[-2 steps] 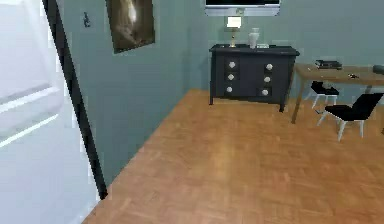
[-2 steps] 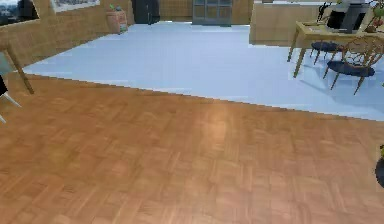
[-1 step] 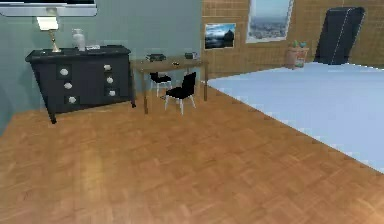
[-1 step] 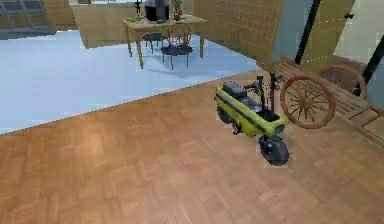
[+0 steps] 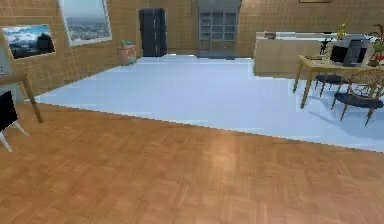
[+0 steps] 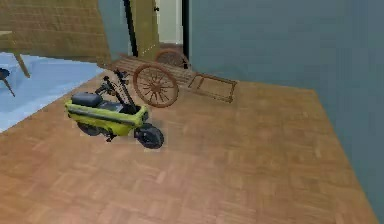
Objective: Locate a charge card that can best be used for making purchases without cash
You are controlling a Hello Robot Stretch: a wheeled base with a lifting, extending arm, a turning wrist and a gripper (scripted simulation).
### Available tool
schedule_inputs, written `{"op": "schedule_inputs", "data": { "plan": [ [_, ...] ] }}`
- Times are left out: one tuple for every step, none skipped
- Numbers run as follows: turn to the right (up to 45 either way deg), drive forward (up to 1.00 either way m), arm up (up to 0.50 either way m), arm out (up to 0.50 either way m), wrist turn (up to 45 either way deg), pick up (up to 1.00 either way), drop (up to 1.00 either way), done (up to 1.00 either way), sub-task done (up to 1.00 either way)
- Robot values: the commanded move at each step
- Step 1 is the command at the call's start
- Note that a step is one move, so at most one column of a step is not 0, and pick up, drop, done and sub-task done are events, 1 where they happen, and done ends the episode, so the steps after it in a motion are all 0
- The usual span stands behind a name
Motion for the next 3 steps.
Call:
{"op": "schedule_inputs", "data": {
  "plan": [
    [33.0, 0.00, 0.00, 0.00, 0.0, 0.00, 0.00, 0.00, 0.00],
    [0.0, 1.00, 0.00, 0.00, 0.0, 0.00, 0.00, 0.00, 0.00],
    [0.0, 0.95, 0.00, 0.00, 0.0, 0.00, 0.00, 0.00, 0.00]
  ]
}}
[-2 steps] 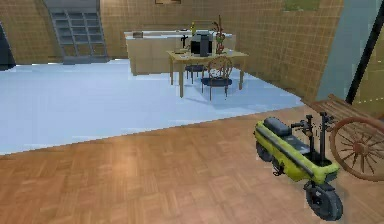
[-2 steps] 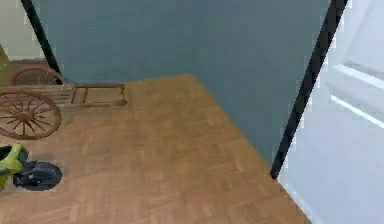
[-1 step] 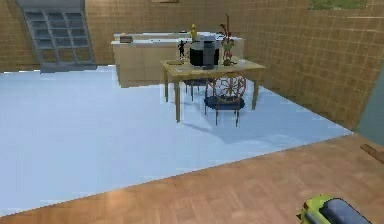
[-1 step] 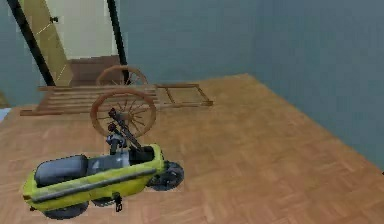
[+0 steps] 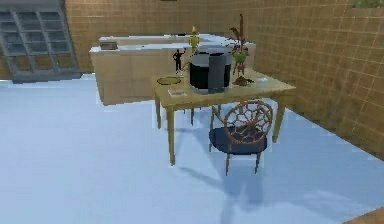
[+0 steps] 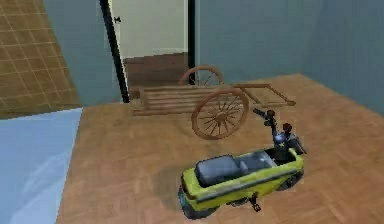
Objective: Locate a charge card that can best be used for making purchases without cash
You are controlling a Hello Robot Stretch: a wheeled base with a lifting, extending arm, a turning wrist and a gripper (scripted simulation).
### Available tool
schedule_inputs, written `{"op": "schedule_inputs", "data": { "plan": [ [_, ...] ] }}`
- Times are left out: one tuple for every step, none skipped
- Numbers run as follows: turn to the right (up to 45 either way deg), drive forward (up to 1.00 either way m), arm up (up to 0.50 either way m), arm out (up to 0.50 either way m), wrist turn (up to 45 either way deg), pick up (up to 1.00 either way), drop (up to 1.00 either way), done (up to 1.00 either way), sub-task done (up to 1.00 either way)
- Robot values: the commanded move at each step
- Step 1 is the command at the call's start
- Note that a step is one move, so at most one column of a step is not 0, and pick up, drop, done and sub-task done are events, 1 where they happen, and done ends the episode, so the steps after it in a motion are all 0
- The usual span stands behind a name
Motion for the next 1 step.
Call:
{"op": "schedule_inputs", "data": {
  "plan": [
    [36.0, 0.00, 0.00, 0.00, 0.0, 0.00, 0.00, 0.00, 0.00]
  ]
}}
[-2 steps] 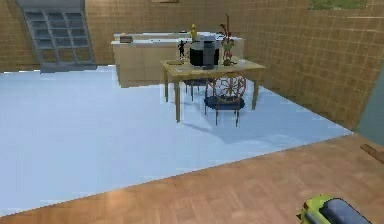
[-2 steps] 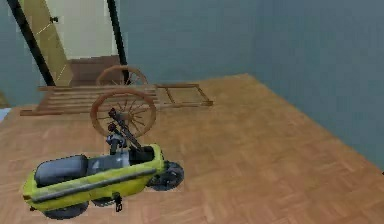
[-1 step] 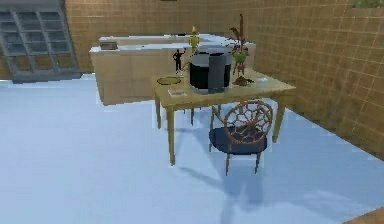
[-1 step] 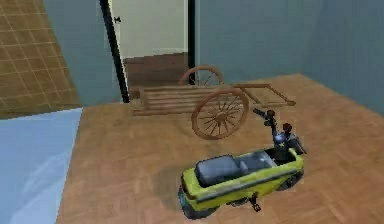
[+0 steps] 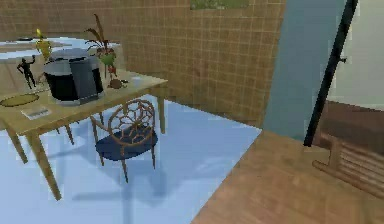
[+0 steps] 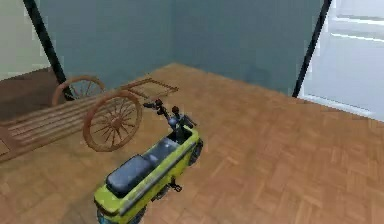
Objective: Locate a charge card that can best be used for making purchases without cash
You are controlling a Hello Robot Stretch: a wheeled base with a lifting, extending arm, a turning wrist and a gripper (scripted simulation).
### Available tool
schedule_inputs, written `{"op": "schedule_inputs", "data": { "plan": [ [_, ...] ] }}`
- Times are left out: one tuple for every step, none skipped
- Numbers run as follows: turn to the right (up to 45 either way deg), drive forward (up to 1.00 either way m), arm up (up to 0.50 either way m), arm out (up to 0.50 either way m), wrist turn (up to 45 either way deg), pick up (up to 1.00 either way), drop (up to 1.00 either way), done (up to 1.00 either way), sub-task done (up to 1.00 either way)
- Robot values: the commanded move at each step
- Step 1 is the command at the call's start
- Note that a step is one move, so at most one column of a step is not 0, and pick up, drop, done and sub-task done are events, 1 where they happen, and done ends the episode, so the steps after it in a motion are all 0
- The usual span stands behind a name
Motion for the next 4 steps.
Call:
{"op": "schedule_inputs", "data": {
  "plan": [
    [0.0, 0.70, 0.00, 0.00, 0.0, 0.00, 0.00, 0.00, 0.00],
    [0.0, 1.00, 0.00, 0.00, 0.0, 0.00, 0.00, 0.00, 0.00],
    [0.0, 1.00, 0.00, 0.00, 0.0, 0.00, 0.00, 0.00, 0.00],
    [27.0, 0.00, 0.00, 0.00, 0.0, 0.00, 0.00, 0.00, 0.00]
  ]
}}
